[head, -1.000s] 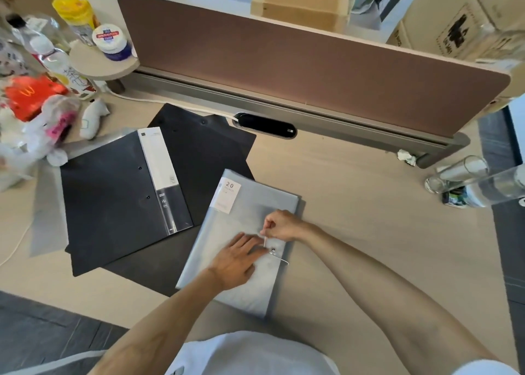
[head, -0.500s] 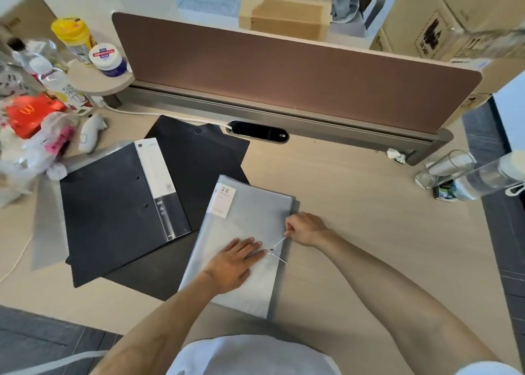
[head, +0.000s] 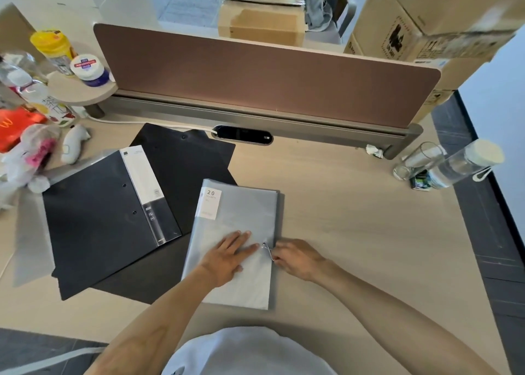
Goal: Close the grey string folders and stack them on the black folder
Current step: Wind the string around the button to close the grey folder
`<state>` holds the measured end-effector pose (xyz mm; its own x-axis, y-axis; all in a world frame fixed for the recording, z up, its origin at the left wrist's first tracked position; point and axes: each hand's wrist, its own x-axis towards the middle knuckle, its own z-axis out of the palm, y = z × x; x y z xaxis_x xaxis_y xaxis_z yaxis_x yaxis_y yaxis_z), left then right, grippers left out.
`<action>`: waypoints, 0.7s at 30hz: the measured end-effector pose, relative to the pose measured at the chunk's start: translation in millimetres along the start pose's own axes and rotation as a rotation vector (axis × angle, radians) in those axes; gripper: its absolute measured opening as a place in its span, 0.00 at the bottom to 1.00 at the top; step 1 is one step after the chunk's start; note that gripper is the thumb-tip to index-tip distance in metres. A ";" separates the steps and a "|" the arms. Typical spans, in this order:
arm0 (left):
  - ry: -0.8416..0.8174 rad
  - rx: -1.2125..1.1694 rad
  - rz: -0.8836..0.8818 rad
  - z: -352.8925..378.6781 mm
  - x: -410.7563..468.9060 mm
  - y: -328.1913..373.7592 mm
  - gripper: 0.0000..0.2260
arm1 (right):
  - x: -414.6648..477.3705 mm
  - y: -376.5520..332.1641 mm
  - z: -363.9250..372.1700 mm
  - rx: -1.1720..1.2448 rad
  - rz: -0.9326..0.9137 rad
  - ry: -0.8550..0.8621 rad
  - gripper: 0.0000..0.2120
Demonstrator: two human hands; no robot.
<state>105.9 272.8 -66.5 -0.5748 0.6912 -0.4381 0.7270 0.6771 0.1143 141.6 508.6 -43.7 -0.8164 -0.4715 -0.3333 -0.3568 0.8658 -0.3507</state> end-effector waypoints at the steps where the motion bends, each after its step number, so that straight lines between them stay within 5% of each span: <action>1: 0.011 0.000 -0.005 3.9 -0.7 1.5 0.34 | 0.7 -5.1 2.8 -0.003 -0.003 0.015 0.07; 6: -0.001 -0.111 -0.157 18.2 -3.6 -2.5 0.39 | 8.7 -23.3 16.2 0.013 0.023 0.011 0.07; 21: 0.077 -0.128 -0.082 23.9 -2.8 -14.8 0.37 | 66.7 -27.5 -8.7 -0.074 0.069 0.014 0.11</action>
<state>105.7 254.9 -88.3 -0.6609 0.6462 -0.3816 0.6256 0.7553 0.1954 93.0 454.8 -48.7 -0.8463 -0.4081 -0.3424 -0.3315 0.9066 -0.2612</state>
